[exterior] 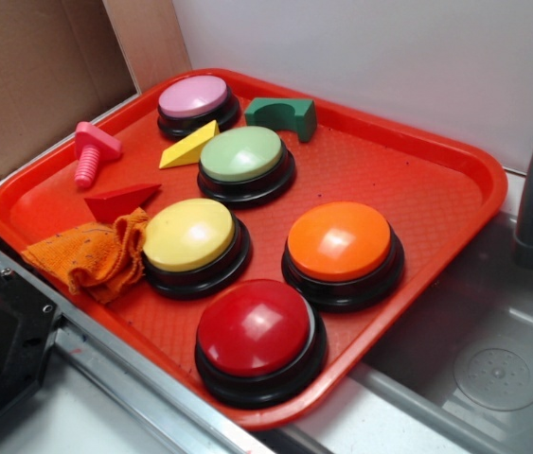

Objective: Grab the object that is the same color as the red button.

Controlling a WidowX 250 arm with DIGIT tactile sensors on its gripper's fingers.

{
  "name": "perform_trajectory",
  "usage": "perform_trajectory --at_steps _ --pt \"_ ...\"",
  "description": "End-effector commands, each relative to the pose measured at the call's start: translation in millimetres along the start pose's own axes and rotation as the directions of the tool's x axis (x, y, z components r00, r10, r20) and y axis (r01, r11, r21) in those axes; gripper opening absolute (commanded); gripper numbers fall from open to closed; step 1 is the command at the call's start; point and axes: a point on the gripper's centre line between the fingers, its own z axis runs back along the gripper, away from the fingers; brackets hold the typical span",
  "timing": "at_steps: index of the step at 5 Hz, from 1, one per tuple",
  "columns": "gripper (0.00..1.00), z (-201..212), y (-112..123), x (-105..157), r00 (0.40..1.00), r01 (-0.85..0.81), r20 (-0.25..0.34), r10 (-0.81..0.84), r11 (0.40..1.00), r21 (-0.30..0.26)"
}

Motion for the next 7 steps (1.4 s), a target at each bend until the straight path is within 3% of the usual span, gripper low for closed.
perform_trajectory --at_steps 1,3,4,6,7 --pt "1.00 0.0 0.0 0.0 1.000 0.000 0.000 0.000 1.000 0.000" --pt "1.00 -42.7 25.8 19.3 0.989 -0.128 -0.067 0.130 0.991 0.029" --pt "1.00 -75.2 46.2 34.3 0.982 -0.149 -0.101 0.158 0.984 0.095" --pt "1.00 -146.9 70.8 48.9 0.977 -0.173 -0.117 0.180 0.982 0.068" --pt "1.00 -173.3 76.1 48.8 0.967 -0.217 -0.132 0.219 0.976 0.026"
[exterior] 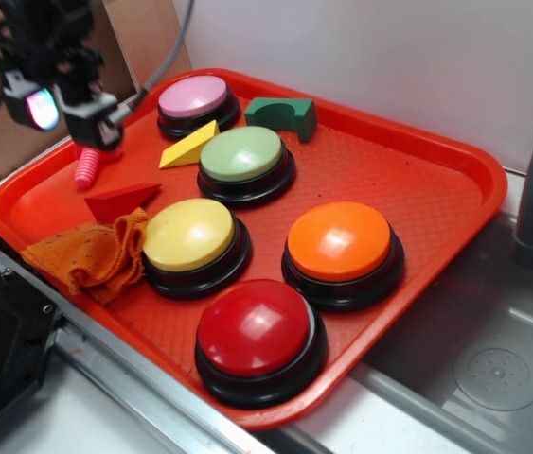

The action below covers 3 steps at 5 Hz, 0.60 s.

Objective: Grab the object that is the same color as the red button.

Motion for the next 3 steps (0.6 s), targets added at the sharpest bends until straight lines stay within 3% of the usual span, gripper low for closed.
perform_trajectory --at_steps 1,3 --pt "1.00 -40.8 5.2 12.2 0.999 -0.039 -0.013 0.038 0.998 -0.040" --pt "1.00 -64.4 11.7 10.5 0.997 -0.057 -0.060 0.054 0.997 -0.042"
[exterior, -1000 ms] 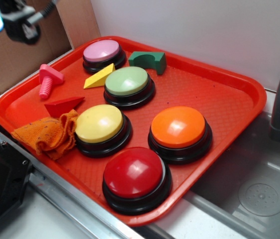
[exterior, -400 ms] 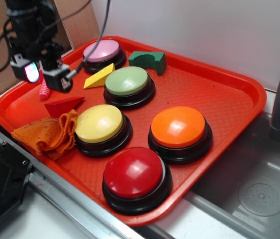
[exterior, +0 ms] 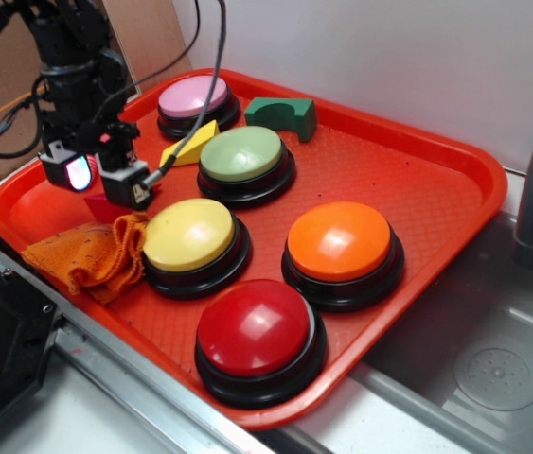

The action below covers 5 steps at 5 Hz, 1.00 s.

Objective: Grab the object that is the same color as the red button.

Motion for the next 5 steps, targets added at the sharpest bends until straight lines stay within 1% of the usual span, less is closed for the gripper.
perform_trajectory --at_steps 1,2,3,4,5 --pt "1.00 -10.8 7.6 0.4 0.999 -0.034 -0.011 0.035 0.999 0.005" --pt "1.00 -15.3 7.9 0.8 0.999 -0.034 -0.019 0.034 0.999 -0.001" --pt "0.09 -17.0 9.7 1.2 0.999 -0.043 -0.021 0.042 0.999 -0.009" --pt "0.00 -8.8 11.3 1.5 1.000 -0.030 -0.008 0.030 0.999 0.031" --pt "0.00 16.9 10.4 2.5 1.000 0.015 0.023 -0.017 0.997 0.080"
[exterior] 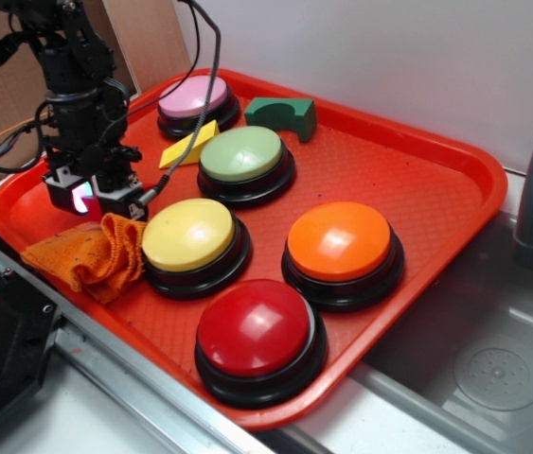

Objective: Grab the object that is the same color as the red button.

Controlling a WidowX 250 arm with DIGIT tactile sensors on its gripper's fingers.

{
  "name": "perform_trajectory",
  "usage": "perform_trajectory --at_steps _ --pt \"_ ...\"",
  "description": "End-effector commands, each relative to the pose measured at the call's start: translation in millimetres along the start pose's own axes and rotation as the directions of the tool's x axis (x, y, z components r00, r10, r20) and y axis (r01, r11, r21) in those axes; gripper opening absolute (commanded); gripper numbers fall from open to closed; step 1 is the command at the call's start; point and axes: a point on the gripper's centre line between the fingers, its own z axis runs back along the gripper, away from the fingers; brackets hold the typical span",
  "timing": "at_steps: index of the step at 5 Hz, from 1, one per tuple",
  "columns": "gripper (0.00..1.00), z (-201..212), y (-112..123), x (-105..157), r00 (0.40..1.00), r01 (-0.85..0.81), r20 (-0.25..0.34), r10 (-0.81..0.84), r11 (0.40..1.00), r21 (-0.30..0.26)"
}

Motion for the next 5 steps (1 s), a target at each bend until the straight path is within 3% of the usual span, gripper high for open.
perform_trajectory --at_steps 1,2,3,4,5 --pt "0.00 86.3 3.6 7.2 0.989 0.102 0.087 -0.117 0.981 0.163" --pt "0.00 130.7 7.4 2.6 0.978 0.151 0.110 -0.179 0.962 0.229" --pt "0.00 158.8 7.1 -8.6 0.962 0.166 0.171 -0.212 0.953 0.253" --pt "0.00 184.0 8.1 -24.6 0.938 0.169 0.261 -0.228 0.958 0.231" --pt "0.00 177.2 6.6 -24.1 0.940 0.236 0.206 -0.273 0.954 0.186"
